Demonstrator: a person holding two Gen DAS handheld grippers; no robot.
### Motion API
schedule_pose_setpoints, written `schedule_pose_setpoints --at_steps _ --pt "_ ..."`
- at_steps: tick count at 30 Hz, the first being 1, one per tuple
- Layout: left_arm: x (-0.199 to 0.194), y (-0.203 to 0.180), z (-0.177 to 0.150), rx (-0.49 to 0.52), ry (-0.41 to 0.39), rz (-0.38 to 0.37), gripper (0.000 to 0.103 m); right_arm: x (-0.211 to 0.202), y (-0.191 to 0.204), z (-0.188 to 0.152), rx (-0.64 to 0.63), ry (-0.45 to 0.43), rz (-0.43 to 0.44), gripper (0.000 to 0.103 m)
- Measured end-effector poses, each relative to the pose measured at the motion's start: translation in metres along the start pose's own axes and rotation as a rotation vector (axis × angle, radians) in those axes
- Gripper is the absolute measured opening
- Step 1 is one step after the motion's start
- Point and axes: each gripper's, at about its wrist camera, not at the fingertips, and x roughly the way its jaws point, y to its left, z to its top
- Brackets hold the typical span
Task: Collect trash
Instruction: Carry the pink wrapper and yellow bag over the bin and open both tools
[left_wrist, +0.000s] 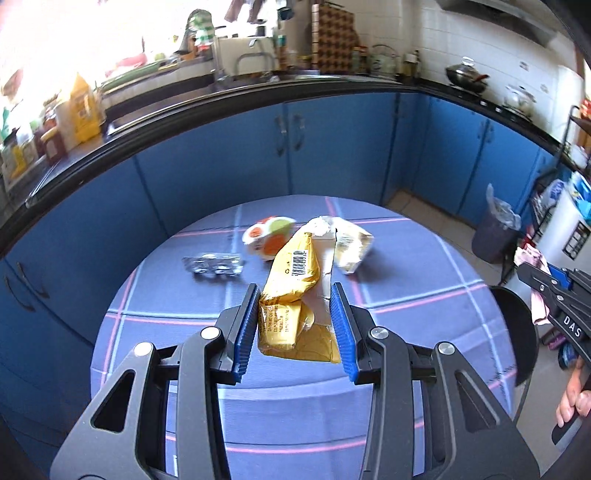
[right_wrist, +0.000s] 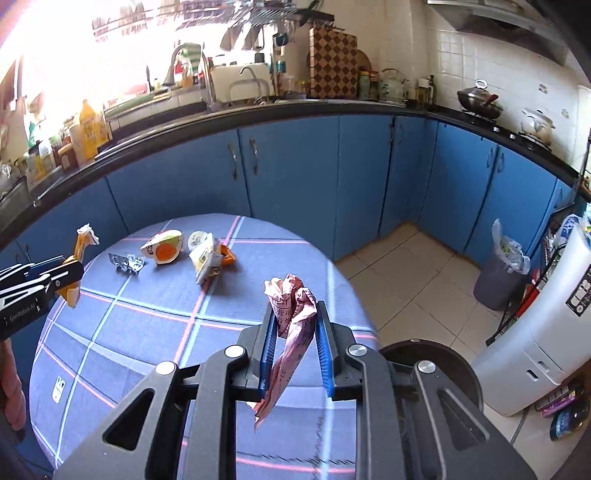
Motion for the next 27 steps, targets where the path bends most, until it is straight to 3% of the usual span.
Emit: schedule_pose_setpoints --at_steps 16,27 --pt "-0.001 -0.121 0.007 0.169 0.015 -0.127 0.04 -0.031 -0.073 -0.022 0.067 -0.02 -0.068 0.02" --pt "0.01 -0.173 0.017 0.231 0.027 -0.178 0.04 -0.024 -0.115 -0.024 0.115 -0.017 -0.107 0.023"
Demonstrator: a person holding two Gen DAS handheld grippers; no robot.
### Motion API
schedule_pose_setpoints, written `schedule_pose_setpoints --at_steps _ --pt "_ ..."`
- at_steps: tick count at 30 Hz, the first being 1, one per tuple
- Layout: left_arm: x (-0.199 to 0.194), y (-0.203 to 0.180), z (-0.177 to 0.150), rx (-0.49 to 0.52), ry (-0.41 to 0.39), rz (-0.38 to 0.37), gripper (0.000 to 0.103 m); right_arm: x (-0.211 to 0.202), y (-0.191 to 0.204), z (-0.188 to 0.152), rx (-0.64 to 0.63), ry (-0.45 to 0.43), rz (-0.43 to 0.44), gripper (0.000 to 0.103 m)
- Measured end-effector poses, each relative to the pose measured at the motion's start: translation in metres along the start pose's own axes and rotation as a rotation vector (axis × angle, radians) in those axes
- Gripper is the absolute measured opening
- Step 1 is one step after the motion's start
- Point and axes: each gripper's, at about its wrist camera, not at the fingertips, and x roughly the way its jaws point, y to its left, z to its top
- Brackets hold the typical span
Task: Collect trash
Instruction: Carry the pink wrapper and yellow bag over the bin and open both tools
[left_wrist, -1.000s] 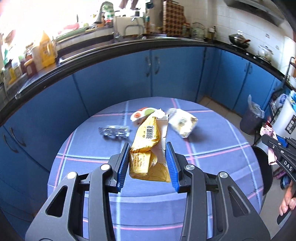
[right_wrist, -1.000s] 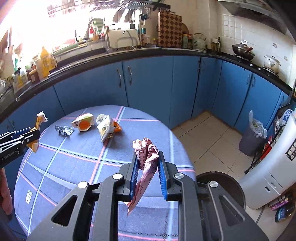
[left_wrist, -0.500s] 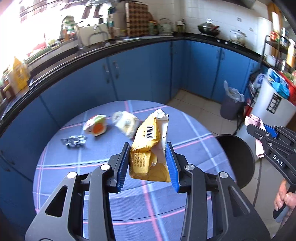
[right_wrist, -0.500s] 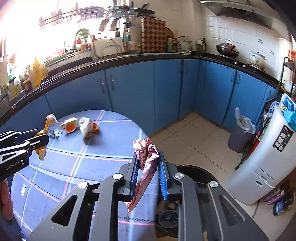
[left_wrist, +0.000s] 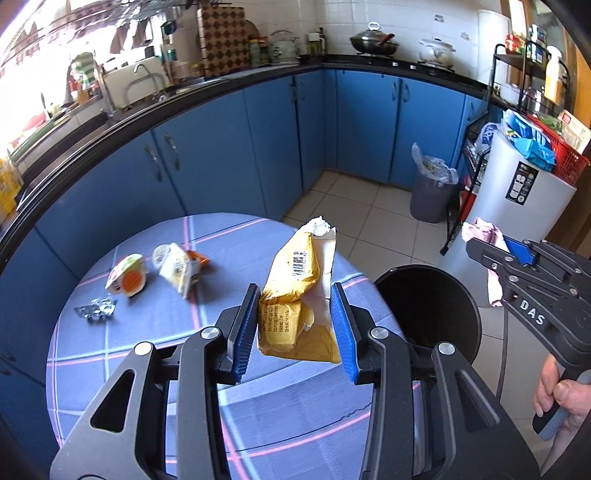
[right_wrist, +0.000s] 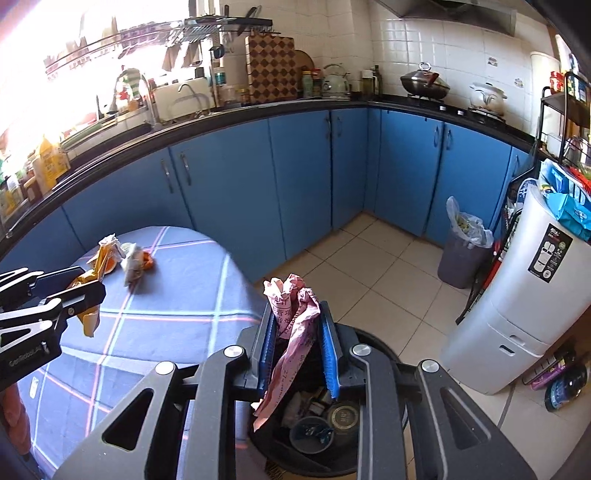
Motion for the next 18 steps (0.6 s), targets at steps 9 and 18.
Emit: schedule_pose_setpoints --at_steps 9,18 --pt "0.018 -0.019 0.012 0.029 0.013 -0.023 0.04 0.017 -0.013 -0.001 -0.015 -0.021 -0.079 0.081" --pt "0.033 -0.037 0.02 0.055 0.027 -0.054 0.04 0.026 -0.029 -0.002 0.005 -0.036 -0.118 0.09"
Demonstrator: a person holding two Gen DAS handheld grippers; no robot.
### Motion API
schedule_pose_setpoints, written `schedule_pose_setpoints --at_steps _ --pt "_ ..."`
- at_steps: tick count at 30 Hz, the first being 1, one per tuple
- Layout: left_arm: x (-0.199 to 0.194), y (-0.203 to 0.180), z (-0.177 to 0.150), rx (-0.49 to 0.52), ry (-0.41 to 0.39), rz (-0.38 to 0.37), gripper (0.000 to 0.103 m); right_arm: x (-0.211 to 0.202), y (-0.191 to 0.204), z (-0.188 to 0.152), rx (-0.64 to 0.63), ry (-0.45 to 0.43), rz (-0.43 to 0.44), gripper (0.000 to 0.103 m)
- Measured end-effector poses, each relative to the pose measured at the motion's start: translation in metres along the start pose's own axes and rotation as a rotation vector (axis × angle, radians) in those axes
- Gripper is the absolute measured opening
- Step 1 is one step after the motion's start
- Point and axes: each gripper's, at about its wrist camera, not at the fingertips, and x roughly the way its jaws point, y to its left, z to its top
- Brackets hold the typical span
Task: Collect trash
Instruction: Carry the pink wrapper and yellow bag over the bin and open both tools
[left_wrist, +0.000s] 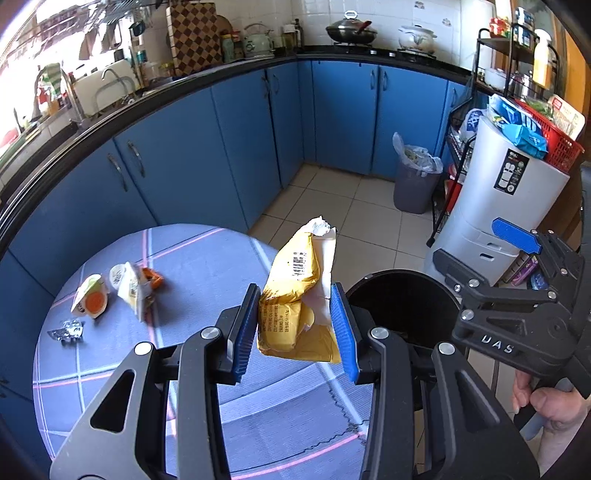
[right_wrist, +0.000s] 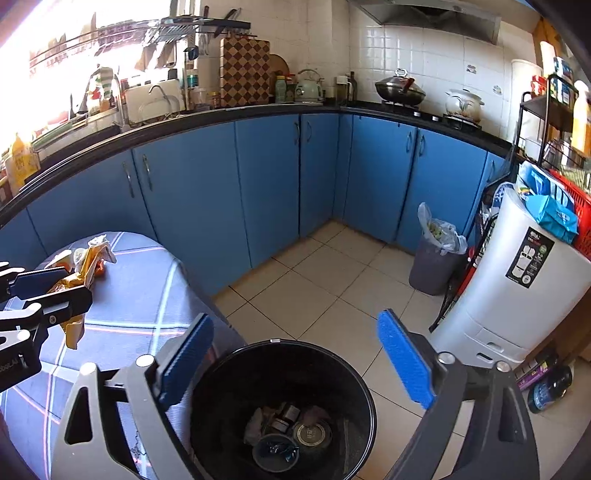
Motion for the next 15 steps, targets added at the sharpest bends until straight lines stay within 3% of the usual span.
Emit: schedule_pose_setpoints --at_steps 11,15 --pt "0.006 -0.034 0.011 0.057 -0.002 -0.041 0.041 0.001 -0.027 -0.008 0.048 0.005 -0.043 0.09" --pt "0.011 -0.047 0.017 0.067 0.007 -0.072 0.047 0.0 -0.035 -0.011 0.062 0.01 -0.049 0.09"
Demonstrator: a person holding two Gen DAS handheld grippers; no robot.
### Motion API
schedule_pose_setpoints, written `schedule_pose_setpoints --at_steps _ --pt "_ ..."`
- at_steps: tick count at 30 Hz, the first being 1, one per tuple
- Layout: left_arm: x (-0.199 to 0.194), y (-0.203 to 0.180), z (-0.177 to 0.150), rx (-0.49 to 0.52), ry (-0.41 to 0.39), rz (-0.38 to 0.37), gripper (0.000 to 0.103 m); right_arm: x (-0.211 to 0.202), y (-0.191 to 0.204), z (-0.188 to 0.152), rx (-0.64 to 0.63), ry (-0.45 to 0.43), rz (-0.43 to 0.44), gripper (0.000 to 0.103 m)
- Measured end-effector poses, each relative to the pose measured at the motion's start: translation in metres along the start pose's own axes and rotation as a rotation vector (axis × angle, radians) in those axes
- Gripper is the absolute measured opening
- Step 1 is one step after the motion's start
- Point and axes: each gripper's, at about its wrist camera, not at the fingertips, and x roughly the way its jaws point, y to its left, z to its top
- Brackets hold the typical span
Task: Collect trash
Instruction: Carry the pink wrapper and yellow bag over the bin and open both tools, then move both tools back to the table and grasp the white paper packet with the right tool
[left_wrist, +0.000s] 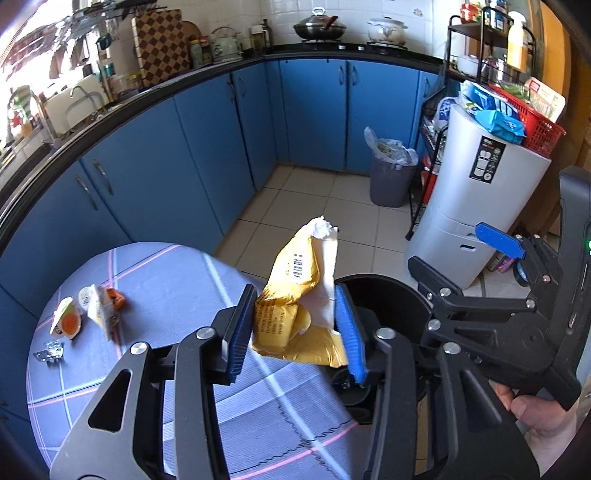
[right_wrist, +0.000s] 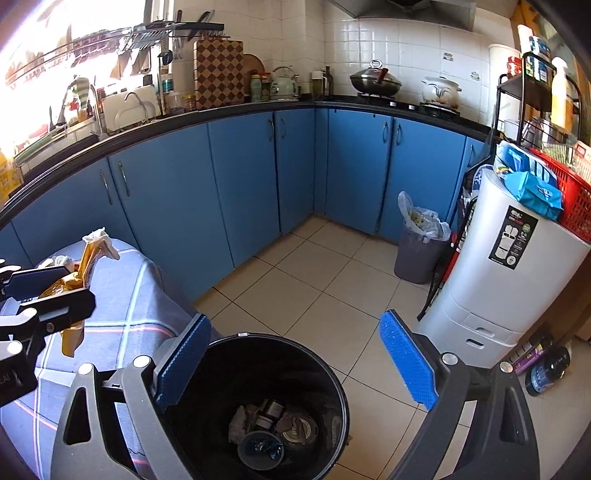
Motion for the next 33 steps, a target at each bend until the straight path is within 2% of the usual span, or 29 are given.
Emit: schedule_pose_setpoints --at_steps 2,6,8,14,20,33 --pt "0.001 -0.003 0.003 0.001 -0.004 -0.009 0.052 0.0 -0.004 -0.002 0.006 0.002 -0.004 0.09" --pt "0.004 -0.008 0.014 -0.004 -0.034 0.009 0.074 0.001 -0.012 -0.004 0.019 0.01 -0.014 0.09" --pt "0.004 -0.008 0.018 -0.006 -0.051 0.013 0.077 0.002 -0.016 -0.004 0.025 0.013 -0.017 0.09" --pt "0.008 0.002 0.013 -0.016 -0.04 0.034 0.077 0.006 -0.016 -0.009 0.043 0.036 0.003 0.09" --pt "0.004 0.032 -0.011 -0.047 -0.012 0.083 0.077 0.005 0.01 -0.009 0.012 0.038 0.047 0.09" --pt "-0.031 0.167 -0.076 -0.272 0.005 0.232 0.077 0.006 0.142 -0.001 -0.22 0.016 0.178 0.09"
